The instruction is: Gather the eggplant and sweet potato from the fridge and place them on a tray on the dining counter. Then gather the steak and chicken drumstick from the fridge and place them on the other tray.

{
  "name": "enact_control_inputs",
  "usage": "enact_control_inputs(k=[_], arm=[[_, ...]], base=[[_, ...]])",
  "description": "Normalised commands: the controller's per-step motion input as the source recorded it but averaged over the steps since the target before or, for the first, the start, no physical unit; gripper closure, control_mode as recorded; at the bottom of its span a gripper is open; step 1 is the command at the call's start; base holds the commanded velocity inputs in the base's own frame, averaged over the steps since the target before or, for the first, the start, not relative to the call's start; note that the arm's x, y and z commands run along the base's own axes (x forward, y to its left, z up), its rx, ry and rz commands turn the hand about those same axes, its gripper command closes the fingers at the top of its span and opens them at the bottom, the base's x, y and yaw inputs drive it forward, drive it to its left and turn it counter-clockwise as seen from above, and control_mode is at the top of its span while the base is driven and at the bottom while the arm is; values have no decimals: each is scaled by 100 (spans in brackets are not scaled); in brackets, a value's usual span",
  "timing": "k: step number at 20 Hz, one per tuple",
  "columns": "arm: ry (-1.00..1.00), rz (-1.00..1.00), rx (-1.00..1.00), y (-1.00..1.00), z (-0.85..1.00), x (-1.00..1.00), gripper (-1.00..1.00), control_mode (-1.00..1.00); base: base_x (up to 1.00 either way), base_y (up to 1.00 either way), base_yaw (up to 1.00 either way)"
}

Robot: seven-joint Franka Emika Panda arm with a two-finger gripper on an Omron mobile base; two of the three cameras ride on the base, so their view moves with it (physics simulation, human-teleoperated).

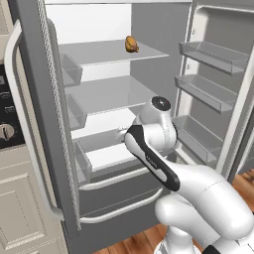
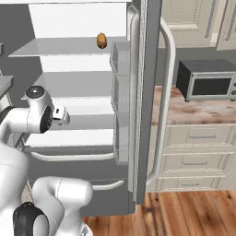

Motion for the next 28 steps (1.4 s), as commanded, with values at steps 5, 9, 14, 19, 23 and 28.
enact_control_inputs(k=[5,9,14,19,23,28], arm=[[0,0,0,0,0,0,-100,100],[0,0,0,0,0,0,-100,100],[0,0,0,0,0,0,-100,100],[0,0,0,0,0,0,-100,100],[0,0,0,0,0,0,-100,100],[0,0,0,0,0,0,-100,100]], base=[[41,0,0],[46,0,0],[31,0,0],[0,0,0],[0,0,0],[0,0,0]])
